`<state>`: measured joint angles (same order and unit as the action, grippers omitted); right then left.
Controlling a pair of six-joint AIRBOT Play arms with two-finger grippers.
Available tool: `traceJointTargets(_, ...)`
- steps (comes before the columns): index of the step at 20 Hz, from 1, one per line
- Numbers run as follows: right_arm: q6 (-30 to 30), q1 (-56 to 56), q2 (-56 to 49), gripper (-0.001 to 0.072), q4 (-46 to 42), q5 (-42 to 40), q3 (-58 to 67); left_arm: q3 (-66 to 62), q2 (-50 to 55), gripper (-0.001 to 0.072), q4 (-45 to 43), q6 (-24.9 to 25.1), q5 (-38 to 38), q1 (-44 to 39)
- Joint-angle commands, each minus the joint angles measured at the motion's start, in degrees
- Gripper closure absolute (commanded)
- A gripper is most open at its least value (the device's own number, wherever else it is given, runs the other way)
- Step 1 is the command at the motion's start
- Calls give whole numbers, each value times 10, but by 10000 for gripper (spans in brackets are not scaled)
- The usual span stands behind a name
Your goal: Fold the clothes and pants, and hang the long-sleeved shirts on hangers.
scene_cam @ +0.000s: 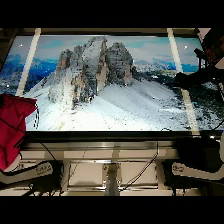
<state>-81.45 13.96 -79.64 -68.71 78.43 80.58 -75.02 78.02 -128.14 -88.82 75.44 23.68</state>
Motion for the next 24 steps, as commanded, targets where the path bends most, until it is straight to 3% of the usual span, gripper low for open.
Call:
traceJointTargets(1,0,-1,0,695,2,0,0,0,47,13,-9,-32,-31,1)
traceJointTargets(9,0,-1,0,695,30,-1,0,0,77,24,-9,-88,-34,57)
traceJointTargets(10,0,-1,0,695,30,-1,0,0,77,58,1,-87,-34,65)
traceJointTargets(11,0,-1,0,695,29,-3,0,0,77,254,9,-87,-34,70)
traceJointTargets(12,-1,-1,0,695,32,-10,0,0,77,515,11,-87,-34,70)
traceJointTargets(13,-1,-1,0,695,40,-18,0,0,77,706,11,-87,-34,70)
traceJointTargets(16,-1,-1,0,695,42,-17,0,0,76,702,26,-85,-32,59)
traceJointTargets(19,-1,-1,0,695,43,-17,0,-2,52,703,111,-77,-52,39)
traceJointTargets(24,-1,-1,0,696,44,-30,0,-78,-54,703,367,22,-89,-51)
